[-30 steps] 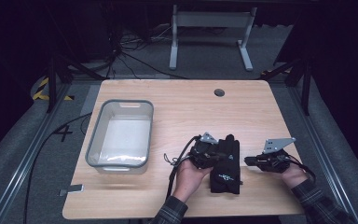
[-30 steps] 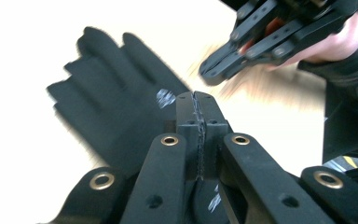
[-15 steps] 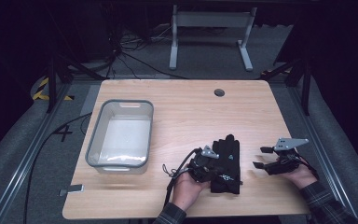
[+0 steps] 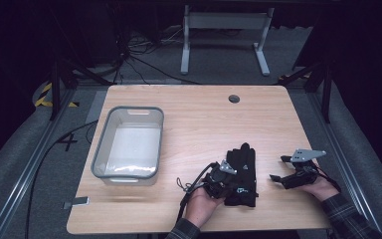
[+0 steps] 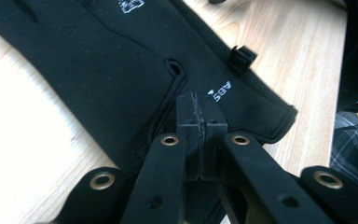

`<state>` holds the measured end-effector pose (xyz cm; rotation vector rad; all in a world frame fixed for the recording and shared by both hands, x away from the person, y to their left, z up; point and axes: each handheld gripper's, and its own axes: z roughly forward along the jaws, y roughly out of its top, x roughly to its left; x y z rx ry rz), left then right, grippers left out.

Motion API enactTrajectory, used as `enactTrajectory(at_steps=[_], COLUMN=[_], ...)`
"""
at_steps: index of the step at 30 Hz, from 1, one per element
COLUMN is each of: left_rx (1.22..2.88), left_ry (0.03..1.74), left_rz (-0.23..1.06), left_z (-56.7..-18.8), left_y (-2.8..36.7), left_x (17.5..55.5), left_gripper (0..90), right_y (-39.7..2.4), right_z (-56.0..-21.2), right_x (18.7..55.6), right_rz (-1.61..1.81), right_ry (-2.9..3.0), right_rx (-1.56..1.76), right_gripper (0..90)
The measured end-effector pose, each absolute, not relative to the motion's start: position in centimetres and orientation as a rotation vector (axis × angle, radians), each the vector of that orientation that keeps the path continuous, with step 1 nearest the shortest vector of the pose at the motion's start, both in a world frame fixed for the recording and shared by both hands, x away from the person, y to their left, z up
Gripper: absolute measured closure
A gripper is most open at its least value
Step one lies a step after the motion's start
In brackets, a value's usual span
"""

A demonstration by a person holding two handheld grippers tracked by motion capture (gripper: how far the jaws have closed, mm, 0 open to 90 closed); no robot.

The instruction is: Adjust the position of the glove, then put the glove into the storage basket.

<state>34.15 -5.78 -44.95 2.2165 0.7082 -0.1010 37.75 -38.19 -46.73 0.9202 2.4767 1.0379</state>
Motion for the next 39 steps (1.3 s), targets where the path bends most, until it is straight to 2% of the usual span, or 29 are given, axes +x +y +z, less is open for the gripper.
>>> enactTrajectory(at_steps=[4,18,34,39], left_rx=[2.244,2.255,2.282,2.262], left_ry=[0.737,0.768,0.895,0.889], left_rz=[-0.061,-0.040,0.127,0.107], left_z=[-44.9,-45.0,-44.4,-44.0], left_y=[-5.1,-3.9,-0.4,-0.3], left_x=[34.5,35.2,37.7,37.6], left_gripper=[89.8,89.8,89.8,89.5], right_y=[-38.2,-38.3,-38.3,-38.3], right_z=[-46.7,-46.7,-46.7,-46.7], right_x=[37.8,37.7,37.7,37.7], right_rz=[1.037,1.034,1.034,1.034], right_ry=[2.480,2.479,2.479,2.479], right_rx=[0.925,0.929,0.929,0.929], right_gripper=[7.1,7.1,7.1,7.1])
